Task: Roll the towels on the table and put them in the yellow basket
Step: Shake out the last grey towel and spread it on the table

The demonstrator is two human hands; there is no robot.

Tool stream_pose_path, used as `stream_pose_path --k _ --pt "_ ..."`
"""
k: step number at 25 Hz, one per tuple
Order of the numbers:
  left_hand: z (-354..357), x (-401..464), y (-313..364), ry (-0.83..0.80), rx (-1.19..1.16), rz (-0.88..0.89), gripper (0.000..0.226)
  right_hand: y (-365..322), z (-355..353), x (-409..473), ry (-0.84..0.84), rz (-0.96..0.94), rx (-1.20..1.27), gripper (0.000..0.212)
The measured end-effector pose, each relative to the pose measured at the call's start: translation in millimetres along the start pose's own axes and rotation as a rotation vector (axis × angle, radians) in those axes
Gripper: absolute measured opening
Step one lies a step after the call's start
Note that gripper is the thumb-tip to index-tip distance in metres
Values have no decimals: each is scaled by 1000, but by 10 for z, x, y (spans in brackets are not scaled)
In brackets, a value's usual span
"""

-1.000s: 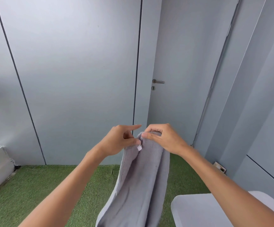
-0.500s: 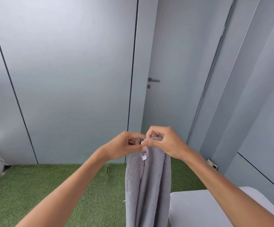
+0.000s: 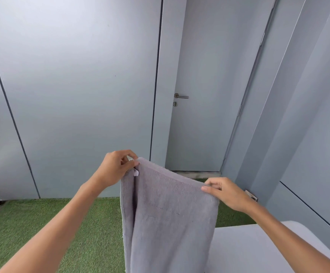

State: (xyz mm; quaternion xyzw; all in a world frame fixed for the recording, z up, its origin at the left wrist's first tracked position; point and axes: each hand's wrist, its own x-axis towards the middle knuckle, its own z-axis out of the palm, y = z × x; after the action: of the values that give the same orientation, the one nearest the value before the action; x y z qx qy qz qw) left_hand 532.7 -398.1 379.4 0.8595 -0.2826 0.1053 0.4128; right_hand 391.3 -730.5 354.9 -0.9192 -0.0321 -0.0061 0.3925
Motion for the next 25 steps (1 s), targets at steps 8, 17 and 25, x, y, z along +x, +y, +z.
stream_pose_path --k 8,17,25 --pt "664 -358 421 -491 -320 91 27 -799 184 250 83 -322 -422 26" --pt "484 -329 214 -251 -222 -13 9 -103 216 -36 -206 46 -237 12" --pt "1060 -369 -24 -356 -24 -109 9 408 167 35 115 244 -334 13"
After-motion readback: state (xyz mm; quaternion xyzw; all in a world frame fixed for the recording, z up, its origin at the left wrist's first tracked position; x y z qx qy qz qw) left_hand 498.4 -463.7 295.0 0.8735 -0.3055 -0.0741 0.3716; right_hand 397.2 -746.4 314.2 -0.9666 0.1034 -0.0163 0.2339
